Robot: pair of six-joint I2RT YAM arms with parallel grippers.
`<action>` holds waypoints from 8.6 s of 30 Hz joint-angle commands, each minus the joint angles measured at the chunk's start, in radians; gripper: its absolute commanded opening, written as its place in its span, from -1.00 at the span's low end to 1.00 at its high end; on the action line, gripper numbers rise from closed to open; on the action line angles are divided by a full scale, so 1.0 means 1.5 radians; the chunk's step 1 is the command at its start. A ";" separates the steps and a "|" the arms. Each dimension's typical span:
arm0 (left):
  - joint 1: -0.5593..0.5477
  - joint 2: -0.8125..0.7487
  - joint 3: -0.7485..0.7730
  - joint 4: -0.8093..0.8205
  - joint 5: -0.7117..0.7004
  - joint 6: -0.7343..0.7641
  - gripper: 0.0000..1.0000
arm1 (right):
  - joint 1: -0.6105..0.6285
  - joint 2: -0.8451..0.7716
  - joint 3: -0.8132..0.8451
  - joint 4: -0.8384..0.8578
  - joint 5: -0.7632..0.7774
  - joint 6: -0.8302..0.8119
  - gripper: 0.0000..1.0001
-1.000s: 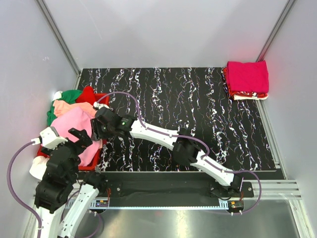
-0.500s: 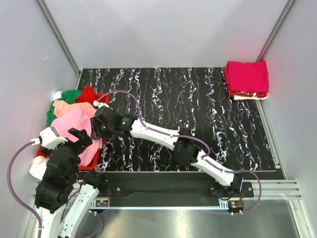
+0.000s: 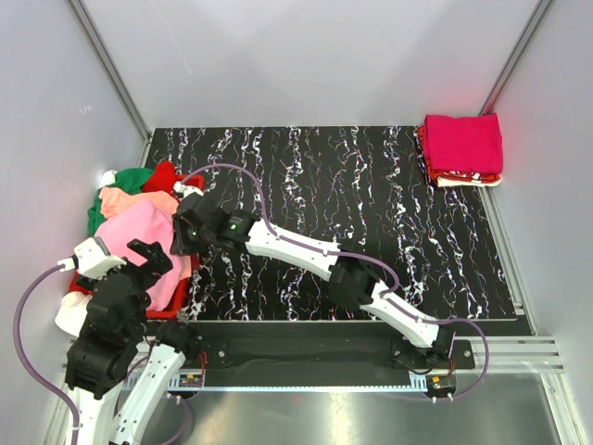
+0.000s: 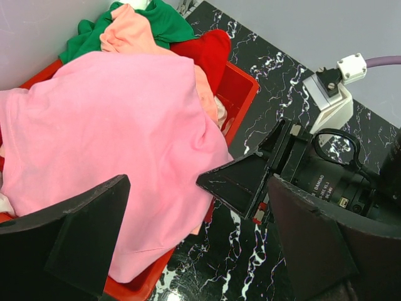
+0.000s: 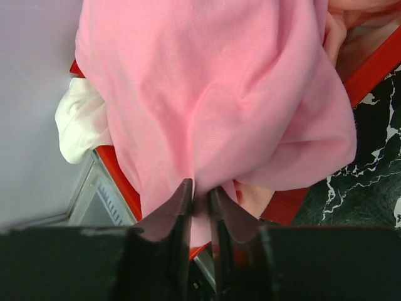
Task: Fold and stack the t-shirts
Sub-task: Grab the tshirt from the pile, then move the tshirt to the center of the board, then flatten the tshirt out
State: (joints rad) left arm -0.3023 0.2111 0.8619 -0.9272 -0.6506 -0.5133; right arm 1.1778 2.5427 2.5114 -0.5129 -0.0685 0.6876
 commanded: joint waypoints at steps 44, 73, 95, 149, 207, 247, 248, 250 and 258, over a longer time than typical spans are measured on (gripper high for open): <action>0.004 0.103 0.004 0.092 0.218 0.096 0.97 | -0.530 -0.830 -0.812 -0.168 0.221 -0.075 0.99; 0.012 0.092 -0.009 0.105 0.234 0.098 0.97 | -1.047 -0.523 -0.922 -0.007 -0.034 -0.146 0.51; 0.013 0.080 -0.010 0.102 0.222 0.093 0.97 | -1.048 -0.494 -0.898 -0.007 0.016 -0.154 0.21; -0.113 0.551 0.192 0.175 0.367 0.081 0.96 | -0.529 -0.532 -0.730 -0.146 0.043 -0.074 0.99; -0.052 0.463 0.175 0.150 0.465 0.097 0.96 | -0.038 -1.111 -1.036 -0.555 0.394 0.514 -1.00; -0.316 1.457 0.945 0.191 0.415 0.168 -1.00 | -0.038 -1.219 -1.076 -0.650 0.408 0.533 -1.00; -0.314 1.443 0.949 0.183 0.408 0.168 -1.00 | -0.039 -1.221 -1.073 -0.650 0.410 0.532 -1.00; -0.296 1.373 0.938 0.168 0.394 0.155 -1.00 | -0.039 -1.217 -1.063 -0.647 0.421 0.525 -1.00; -0.060 0.906 0.567 0.206 0.416 0.017 -1.00 | -0.044 -1.110 -0.944 -0.665 0.529 0.483 -1.00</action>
State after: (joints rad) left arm -0.5671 1.8824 1.8317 -0.6857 -0.0113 -0.3801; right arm 1.1179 0.8322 1.0294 -1.3491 0.5919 1.4269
